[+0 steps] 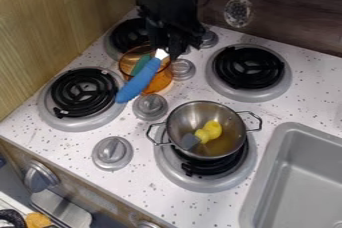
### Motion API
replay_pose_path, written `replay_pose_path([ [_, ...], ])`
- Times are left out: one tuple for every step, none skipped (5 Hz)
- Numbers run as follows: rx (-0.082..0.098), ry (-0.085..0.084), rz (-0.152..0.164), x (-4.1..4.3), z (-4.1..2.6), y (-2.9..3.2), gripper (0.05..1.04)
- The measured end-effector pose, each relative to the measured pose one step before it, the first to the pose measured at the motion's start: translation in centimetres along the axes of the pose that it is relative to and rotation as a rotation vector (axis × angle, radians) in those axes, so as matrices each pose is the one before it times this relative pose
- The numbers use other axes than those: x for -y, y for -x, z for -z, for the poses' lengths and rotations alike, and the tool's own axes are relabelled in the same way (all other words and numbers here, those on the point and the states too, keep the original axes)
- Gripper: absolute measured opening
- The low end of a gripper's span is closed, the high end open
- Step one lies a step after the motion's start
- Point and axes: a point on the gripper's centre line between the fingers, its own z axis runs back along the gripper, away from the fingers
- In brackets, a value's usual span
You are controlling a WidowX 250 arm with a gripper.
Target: Take the fork ans put it between The two right burners
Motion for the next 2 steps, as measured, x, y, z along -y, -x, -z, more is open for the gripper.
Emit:
replay_pose_path([
  [-0.0233,0.008,0.0129,0.212,0.947,0.063,0.451],
  [0.0132,-0.0151,-0.0063,1.684,-0.54,-0.779,0.451],
])
